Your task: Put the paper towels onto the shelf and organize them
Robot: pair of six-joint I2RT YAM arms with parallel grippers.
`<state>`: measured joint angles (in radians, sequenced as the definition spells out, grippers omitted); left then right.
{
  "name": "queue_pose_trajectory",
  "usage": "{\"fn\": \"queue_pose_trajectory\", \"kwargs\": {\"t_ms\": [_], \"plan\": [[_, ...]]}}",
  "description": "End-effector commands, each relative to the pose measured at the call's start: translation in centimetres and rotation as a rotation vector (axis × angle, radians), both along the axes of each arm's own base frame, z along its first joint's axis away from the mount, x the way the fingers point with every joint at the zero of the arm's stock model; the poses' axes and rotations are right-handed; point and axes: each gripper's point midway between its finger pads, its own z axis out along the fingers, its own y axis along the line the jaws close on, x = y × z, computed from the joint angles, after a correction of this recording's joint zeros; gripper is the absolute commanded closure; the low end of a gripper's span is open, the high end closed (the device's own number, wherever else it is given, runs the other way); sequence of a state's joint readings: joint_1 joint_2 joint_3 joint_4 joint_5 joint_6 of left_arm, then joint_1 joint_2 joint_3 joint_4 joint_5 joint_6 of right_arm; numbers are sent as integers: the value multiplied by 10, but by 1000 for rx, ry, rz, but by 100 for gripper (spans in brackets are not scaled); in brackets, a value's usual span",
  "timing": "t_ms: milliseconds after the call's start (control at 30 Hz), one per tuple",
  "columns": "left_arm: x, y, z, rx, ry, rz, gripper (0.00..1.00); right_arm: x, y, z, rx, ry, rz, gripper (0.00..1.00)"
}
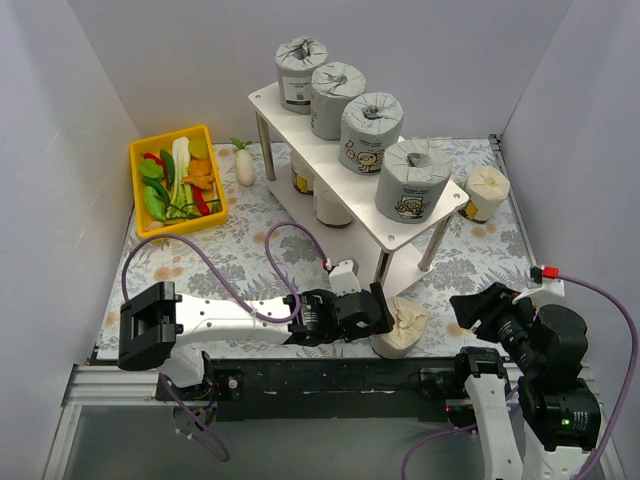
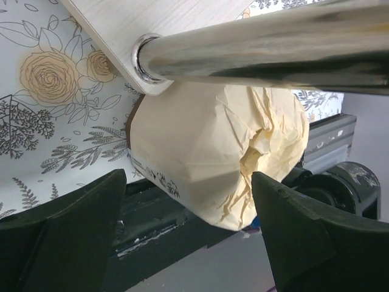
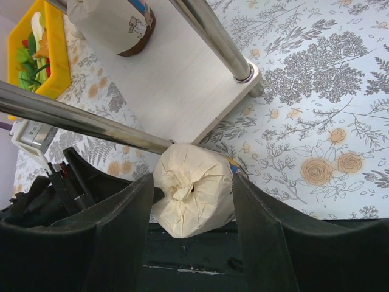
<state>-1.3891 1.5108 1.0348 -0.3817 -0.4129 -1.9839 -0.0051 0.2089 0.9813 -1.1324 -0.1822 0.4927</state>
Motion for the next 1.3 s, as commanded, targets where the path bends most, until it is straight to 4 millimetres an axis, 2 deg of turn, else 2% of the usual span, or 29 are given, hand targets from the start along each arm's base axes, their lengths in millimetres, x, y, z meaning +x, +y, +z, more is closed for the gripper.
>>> {"fn": "queue_pose_trajectory", "kwargs": {"t_ms": [0,133,267,467,600,800,867,933,1000,1033,1067,1100,1167,1200,1267], "plan": [[9,-13,14,-29,-29,40,16,-7,-9,16,-50,-76,-25,37],[8,-19,10,-22,-25,32,16,-7,-12,17,-68,-83,-36,37],[7,-21,-3,12,-20,19,17,-7,-14,12,-76,-79,-46,37],[3,-27,-14,45,-20,-9,22,-8,-17,9,-86,-73,-60,37],[1,-26,-20,79,-29,-33,32,-9,-19,11,-91,-84,-71,37],[-2,-16,-11,101,-37,-44,50,-8,-19,10,-94,-81,-70,37],[-4,-8,-6,110,-36,-45,57,-7,-18,10,-92,-83,-65,37],[-4,5,-7,145,-32,-27,59,-7,-18,11,-91,-86,-62,37],[-1,18,-1,161,-35,8,59,-8,-19,12,-95,-88,-65,37],[3,34,-1,212,-56,38,59,-8,-20,11,-97,-91,-71,37],[5,42,2,227,-64,55,59,-7,-20,9,-99,-87,-71,37],[8,51,11,222,-78,72,59,-6,-20,9,-97,-88,-71,36],[14,73,14,267,-115,110,59,-5,-18,8,-95,-87,-64,37],[16,80,26,242,-129,127,59,-5,-18,7,-93,-82,-63,36],[23,95,32,253,-154,148,57,-5,-17,6,-91,-82,-58,37]]}}
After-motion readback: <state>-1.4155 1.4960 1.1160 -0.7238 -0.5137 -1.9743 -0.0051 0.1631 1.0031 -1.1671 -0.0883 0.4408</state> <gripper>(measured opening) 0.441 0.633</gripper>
